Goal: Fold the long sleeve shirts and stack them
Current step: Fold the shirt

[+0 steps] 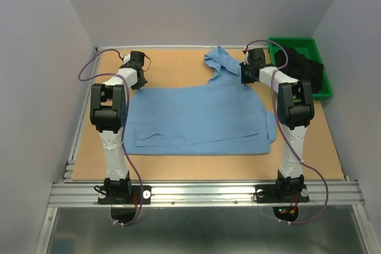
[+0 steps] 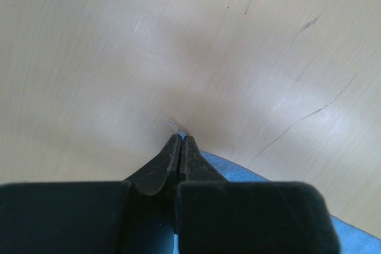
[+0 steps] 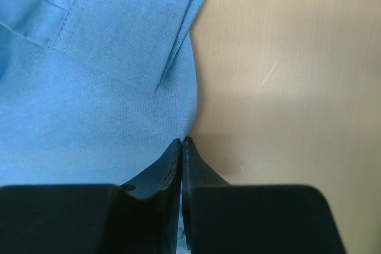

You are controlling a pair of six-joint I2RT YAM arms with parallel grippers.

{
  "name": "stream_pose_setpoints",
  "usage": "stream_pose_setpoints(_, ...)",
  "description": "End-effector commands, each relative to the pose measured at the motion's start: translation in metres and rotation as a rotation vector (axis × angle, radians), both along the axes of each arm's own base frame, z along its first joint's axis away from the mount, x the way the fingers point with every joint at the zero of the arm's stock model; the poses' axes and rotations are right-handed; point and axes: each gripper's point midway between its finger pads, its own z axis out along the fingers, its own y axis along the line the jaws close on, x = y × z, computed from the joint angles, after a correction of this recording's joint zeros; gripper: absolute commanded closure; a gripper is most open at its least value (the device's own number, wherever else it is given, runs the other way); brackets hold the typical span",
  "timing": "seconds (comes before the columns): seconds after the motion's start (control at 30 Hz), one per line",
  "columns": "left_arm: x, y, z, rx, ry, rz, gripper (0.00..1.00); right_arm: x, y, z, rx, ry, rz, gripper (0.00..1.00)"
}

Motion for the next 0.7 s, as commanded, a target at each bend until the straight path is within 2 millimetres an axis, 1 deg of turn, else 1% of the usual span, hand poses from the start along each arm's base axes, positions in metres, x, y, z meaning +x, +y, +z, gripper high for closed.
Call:
stream_pose_setpoints(0.0, -0.015, 0.012, 0.011, 0.048, 0.033, 0.008, 1.0, 0.008, -0.007, 0.009, -0.027, -0.018, 0.003, 0.98)
stream_pose_setpoints(0.1, -0.013, 0.013, 0.024, 0.056, 0.009, 0.016, 1.0, 0.011, -0.01, 0.027, -0.039, -0.055, -0.011, 0.99)
stream_pose_setpoints(0.17, -0.011, 0.015, 0.039, 0.061, -0.026, 0.017, 1.0, 0.014, -0.013, 0.038, -0.061, -0.079, 0.001, 0.99)
stream_pose_setpoints(0.2, -0.011, 0.016, 0.043, 0.065, -0.035, 0.018, 1.0, 0.015, -0.014, 0.047, -0.064, -0.096, -0.005, 0.99)
stream_pose_setpoints(0.23, -0.011, 0.018, 0.052, 0.071, -0.052, 0.026, 1.0, 0.013, -0.014, 0.05, -0.064, -0.099, -0.006, 0.99)
stream_pose_setpoints(0.27, -0.012, 0.019, 0.056, 0.072, -0.062, 0.029, 1.0, 0.012, -0.015, 0.054, -0.064, -0.105, -0.013, 0.99)
stream_pose_setpoints(0.3, -0.012, 0.021, 0.061, 0.072, -0.072, 0.035, 1.0, 0.012, -0.018, 0.064, -0.069, -0.123, -0.024, 0.99)
stream_pose_setpoints(0.33, -0.013, 0.021, 0.07, 0.072, -0.09, 0.037, 1.0, 0.011, -0.018, 0.069, -0.07, -0.131, -0.028, 0.99)
stream_pose_setpoints(0.37, -0.014, 0.022, 0.073, 0.07, -0.099, 0.038, 1.0, 0.008, -0.02, 0.071, -0.072, -0.131, -0.034, 0.99)
stream_pose_setpoints(0.4, -0.015, 0.023, 0.083, 0.068, -0.12, 0.04, 1.0, 0.007, -0.02, 0.079, -0.071, -0.146, -0.034, 0.99)
stream_pose_setpoints(0.5, -0.015, 0.021, 0.091, 0.058, -0.151, 0.033, 1.0, 0.001, -0.019, 0.086, -0.061, -0.151, -0.032, 1.0)
stream_pose_setpoints(0.53, -0.016, 0.02, 0.096, 0.051, -0.166, 0.031, 1.0, -0.002, -0.018, 0.091, -0.053, -0.158, -0.027, 0.99)
stream_pose_setpoints(0.63, -0.021, 0.019, 0.1, 0.039, -0.177, 0.03, 1.0, -0.008, -0.015, 0.094, -0.019, -0.155, -0.043, 0.99)
stream_pose_setpoints(0.67, -0.023, 0.017, 0.101, 0.032, -0.18, 0.03, 1.0, -0.011, -0.015, 0.101, -0.007, -0.166, -0.049, 0.99)
